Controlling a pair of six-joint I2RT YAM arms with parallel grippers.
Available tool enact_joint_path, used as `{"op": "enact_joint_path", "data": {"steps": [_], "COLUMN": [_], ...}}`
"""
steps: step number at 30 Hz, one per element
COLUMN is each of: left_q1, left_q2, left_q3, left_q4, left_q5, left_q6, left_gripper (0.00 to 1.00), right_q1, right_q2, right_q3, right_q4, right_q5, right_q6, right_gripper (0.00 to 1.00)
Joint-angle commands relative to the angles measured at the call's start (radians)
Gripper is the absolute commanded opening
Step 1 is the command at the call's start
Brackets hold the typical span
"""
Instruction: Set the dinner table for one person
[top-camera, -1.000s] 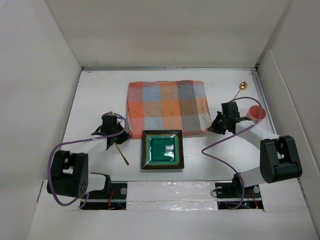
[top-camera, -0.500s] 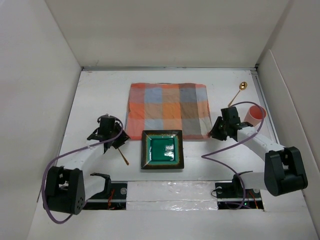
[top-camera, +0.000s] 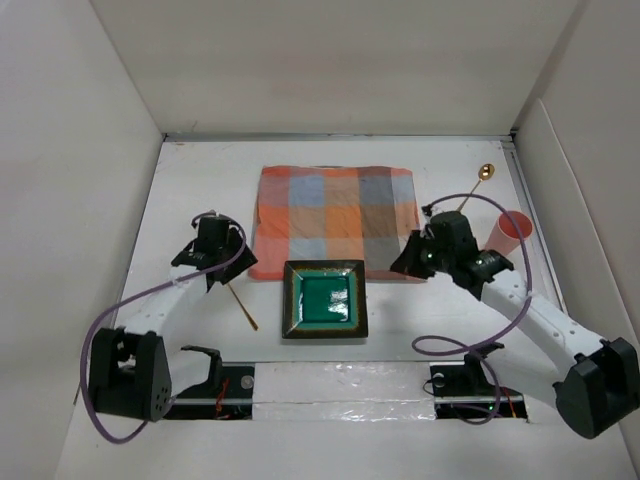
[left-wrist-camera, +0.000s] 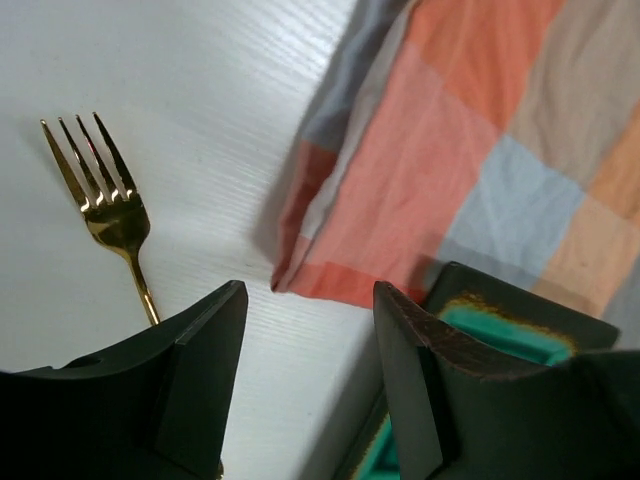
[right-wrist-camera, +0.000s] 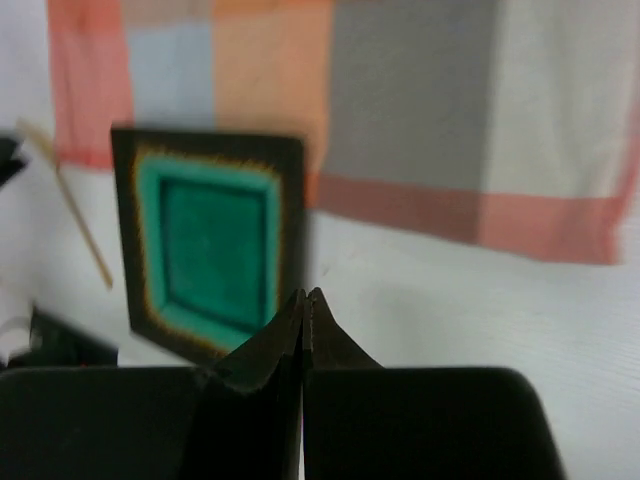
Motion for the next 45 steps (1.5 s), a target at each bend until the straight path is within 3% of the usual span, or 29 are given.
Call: {"op": "enact_joint_path", "data": {"steps": [1, 2, 3, 5, 9, 11, 18, 20, 23, 34, 36, 37, 40, 41, 45], "left_q1": [0.006, 0.007, 0.016, 0.026, 0.036, 0.036, 0.036, 0.036, 0.036, 0.036, 0.036, 0.036, 0.036, 0.036, 0.036], "left_q2": [0.118, 0.118, 0.123, 0.123, 0.152, 0.181, 0.175, 0.183, 0.184, 0.160, 0.166, 0.161, 0.105, 0.060, -0.006], "left_q3": [0.054, 0.054, 0.046, 0.027, 0.022, 0.023, -0.012, -0.003, 0.005, 0.013, 0.025, 0.030, 0.069, 0.117, 0.331], "left_q4": [-0.004, -0.004, 0.001, 0.027, 0.038, 0.028, 0.019, 0.010, -0.022, -0.065, -0.074, -0.078, -0.099, -0.108, -0.200], "left_q5": [0.016, 0.016, 0.024, 0.050, 0.056, 0.054, 0.057, 0.057, 0.044, 0.051, 0.047, 0.045, 0.027, 0.021, -0.046], "left_q6": [0.057, 0.057, 0.057, 0.048, 0.042, 0.046, 0.054, 0.054, 0.037, 0.017, 0.022, 0.028, 0.046, 0.053, 0.088], "left_gripper": [0.50, 0.50, 0.49, 0.47, 0.40, 0.32, 0.26, 0.13, 0.01, 0.00, 0.17, 0.37, 0.57, 0.58, 0.58], "right_q1": [0.171, 0.171, 0.187, 0.187, 0.199, 0.214, 0.248, 0.260, 0.260, 0.270, 0.270, 0.270, 0.270, 0.270, 0.291], "right_q2": [0.002, 0.002, 0.011, 0.032, 0.135, 0.180, 0.299, 0.321, 0.352, 0.441, 0.453, 0.459, 0.453, 0.439, 0.259], "right_q3": [-0.122, -0.123, -0.138, -0.166, -0.210, -0.233, -0.330, -0.342, -0.387, -0.445, -0.444, -0.442, -0.450, -0.450, -0.424], "right_q4": [0.140, 0.141, 0.167, 0.225, 0.384, 0.493, 0.734, 0.767, 0.845, 0.977, 0.981, 0.988, 0.985, 0.975, 0.824], "right_q5": [-0.133, -0.133, -0.125, -0.159, -0.258, -0.260, -0.277, -0.259, -0.248, -0.223, -0.222, -0.222, -0.217, -0.219, -0.211], "right_q6": [0.045, 0.045, 0.054, 0.051, 0.076, 0.094, 0.200, 0.209, 0.244, 0.309, 0.313, 0.315, 0.327, 0.329, 0.286], "right_gripper": [0.25, 0.25, 0.51, 0.64, 0.68, 0.68, 0.68, 0.67, 0.65, 0.49, 0.41, 0.37, 0.13, 0.01, 0.00]}}
